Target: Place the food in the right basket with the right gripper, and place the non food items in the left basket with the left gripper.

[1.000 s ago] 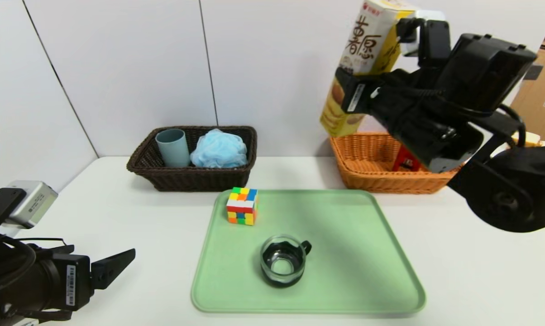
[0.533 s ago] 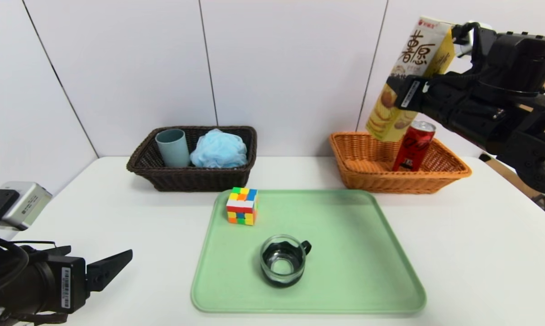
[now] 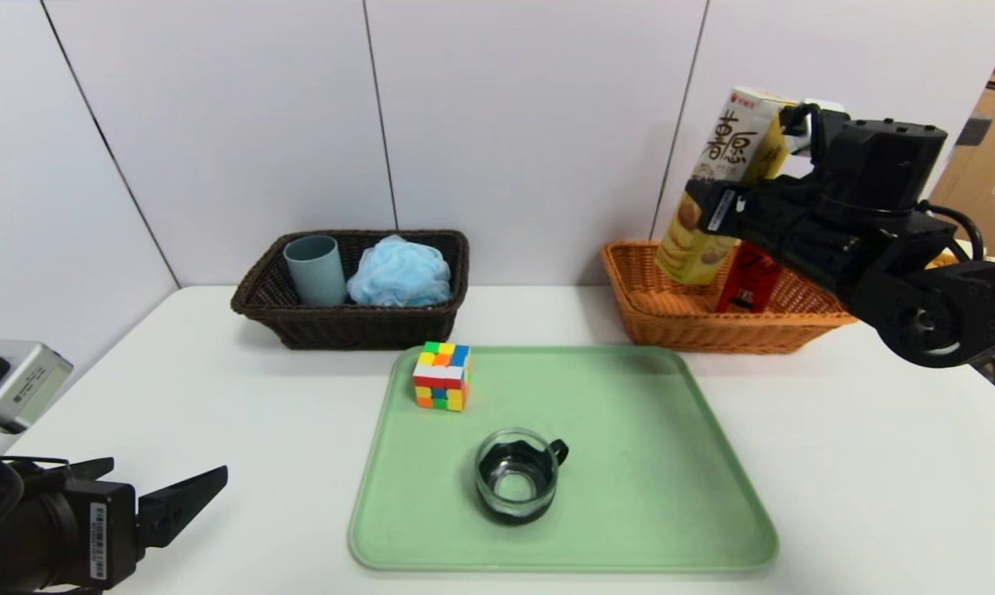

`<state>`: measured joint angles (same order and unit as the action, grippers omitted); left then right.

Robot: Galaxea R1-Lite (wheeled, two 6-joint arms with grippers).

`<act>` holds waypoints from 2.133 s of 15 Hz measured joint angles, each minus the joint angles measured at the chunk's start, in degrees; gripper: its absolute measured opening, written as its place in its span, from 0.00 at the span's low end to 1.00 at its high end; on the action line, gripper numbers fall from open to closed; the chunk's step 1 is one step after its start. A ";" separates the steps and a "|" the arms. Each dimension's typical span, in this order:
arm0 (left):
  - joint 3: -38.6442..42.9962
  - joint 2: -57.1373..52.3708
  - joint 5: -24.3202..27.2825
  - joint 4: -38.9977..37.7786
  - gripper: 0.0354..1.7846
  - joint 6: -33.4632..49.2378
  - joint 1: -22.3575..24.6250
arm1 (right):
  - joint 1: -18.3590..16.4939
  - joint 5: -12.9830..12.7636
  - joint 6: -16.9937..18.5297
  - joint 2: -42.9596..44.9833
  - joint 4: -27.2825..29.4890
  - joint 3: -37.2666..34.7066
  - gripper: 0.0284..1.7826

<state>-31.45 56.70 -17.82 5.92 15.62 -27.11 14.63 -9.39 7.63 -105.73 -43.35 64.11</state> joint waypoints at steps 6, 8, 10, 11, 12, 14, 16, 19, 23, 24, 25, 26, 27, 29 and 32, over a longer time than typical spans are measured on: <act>-0.02 0.02 0.05 0.00 0.94 -0.16 0.05 | -0.66 -0.17 -0.11 -4.22 -1.02 1.90 0.48; 0.04 0.13 0.10 0.02 0.94 -0.11 0.05 | -1.23 -0.83 -0.22 -6.47 -4.11 2.95 0.48; 0.12 0.30 0.20 0.00 0.94 -0.13 0.05 | -1.49 -1.79 -1.18 -9.13 -7.52 4.19 0.48; 0.12 0.44 0.16 -0.02 0.94 -0.10 0.05 | -1.49 -2.57 -1.62 -10.47 -7.89 5.01 0.48; 0.12 0.55 0.16 -0.04 0.94 -0.07 0.05 | -1.54 -3.32 -1.73 -11.58 -7.91 5.73 0.48; 0.15 0.74 0.18 -0.06 0.94 -0.10 0.05 | -1.55 -4.01 -1.77 -13.42 -8.17 6.56 0.48; 0.15 1.10 0.13 -0.11 0.94 0.00 0.05 | -1.60 -4.06 -1.85 -14.97 -8.46 7.24 0.48; 0.01 1.67 0.11 -0.17 0.94 -0.02 0.05 | -1.95 -4.39 -2.76 -17.40 -10.59 7.96 0.48; -0.02 2.19 0.10 -0.28 0.94 0.00 0.05 | -2.01 -4.52 -3.10 -18.72 -10.69 8.19 0.64; -0.02 2.28 0.11 -0.30 0.94 0.00 0.05 | -2.01 -4.52 -3.15 -18.77 -10.70 8.29 0.68; -0.02 2.34 0.11 -0.28 0.94 0.00 0.05 | -2.01 -4.45 -3.17 -18.71 -10.75 8.35 0.71; -0.02 2.39 0.10 -0.28 0.94 0.00 0.05 | -2.01 -4.44 -3.19 -18.51 -10.69 8.55 0.74; -0.02 2.40 0.11 -0.28 0.94 0.01 0.05 | -2.01 -4.30 -3.19 -18.25 -10.70 8.85 0.77; -0.02 2.43 0.10 -0.26 0.94 0.00 0.05 | -1.84 -3.82 -3.19 -16.92 -10.17 9.87 0.81; -0.02 2.43 0.11 -0.17 0.94 0.01 0.05 | -0.24 -3.15 -3.52 -12.82 -5.84 12.15 0.86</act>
<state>-31.48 59.12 -17.71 5.75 15.63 -27.06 14.38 -12.53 4.11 -118.55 -49.19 76.26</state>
